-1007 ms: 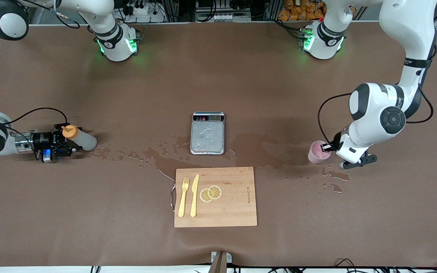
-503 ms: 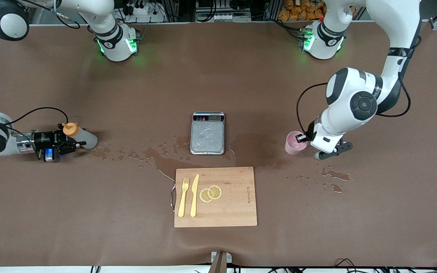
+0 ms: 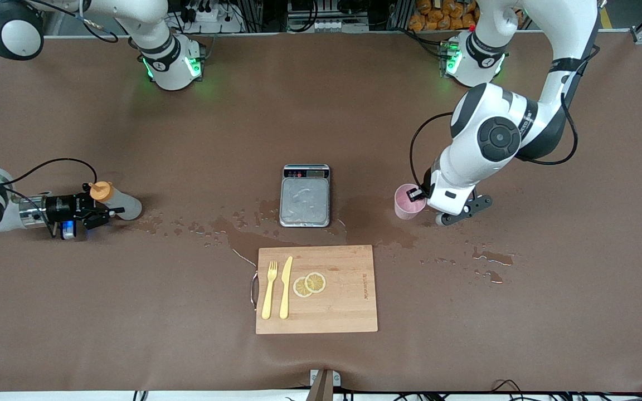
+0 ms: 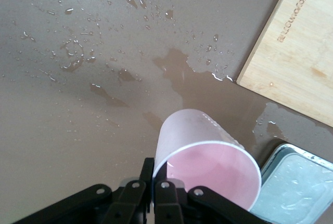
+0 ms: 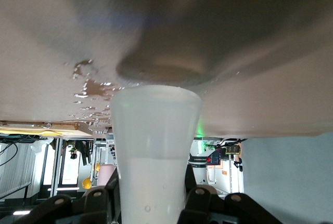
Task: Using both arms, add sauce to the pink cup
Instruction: 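Carry the pink cup onto the silver scale with the left gripper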
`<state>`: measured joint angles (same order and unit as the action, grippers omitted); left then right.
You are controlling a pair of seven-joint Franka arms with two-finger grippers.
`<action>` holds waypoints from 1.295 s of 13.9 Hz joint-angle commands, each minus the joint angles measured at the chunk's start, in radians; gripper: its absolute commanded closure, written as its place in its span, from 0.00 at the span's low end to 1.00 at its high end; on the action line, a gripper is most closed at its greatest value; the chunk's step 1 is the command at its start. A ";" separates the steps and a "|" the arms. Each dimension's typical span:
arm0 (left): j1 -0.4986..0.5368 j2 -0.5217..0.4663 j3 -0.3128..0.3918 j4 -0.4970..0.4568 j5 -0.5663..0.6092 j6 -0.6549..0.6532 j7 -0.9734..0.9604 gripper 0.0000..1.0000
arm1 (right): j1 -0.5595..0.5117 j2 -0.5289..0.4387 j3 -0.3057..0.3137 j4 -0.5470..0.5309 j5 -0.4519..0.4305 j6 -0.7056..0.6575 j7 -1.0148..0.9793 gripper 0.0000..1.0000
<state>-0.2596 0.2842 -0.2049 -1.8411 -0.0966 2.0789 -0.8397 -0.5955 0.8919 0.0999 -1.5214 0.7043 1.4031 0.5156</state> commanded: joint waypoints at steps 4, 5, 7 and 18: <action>-0.096 0.105 -0.002 0.137 0.017 -0.062 -0.185 1.00 | 0.046 -0.019 -0.002 0.089 -0.011 -0.047 0.119 0.51; -0.122 0.137 -0.002 0.172 0.018 -0.062 -0.224 1.00 | 0.057 -0.025 -0.003 0.092 -0.014 -0.047 0.124 0.51; -0.180 0.188 0.002 0.226 0.023 -0.060 -0.310 1.00 | 0.086 -0.042 -0.003 0.112 -0.058 -0.046 0.164 0.51; -0.305 0.332 0.001 0.388 0.067 -0.045 -0.567 1.00 | 0.193 -0.251 -0.006 0.173 -0.363 0.023 0.310 0.51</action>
<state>-0.5537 0.5846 -0.2060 -1.5073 -0.0492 2.0424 -1.3729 -0.4445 0.7127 0.1016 -1.3307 0.4101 1.4023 0.7741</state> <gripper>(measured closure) 0.965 0.511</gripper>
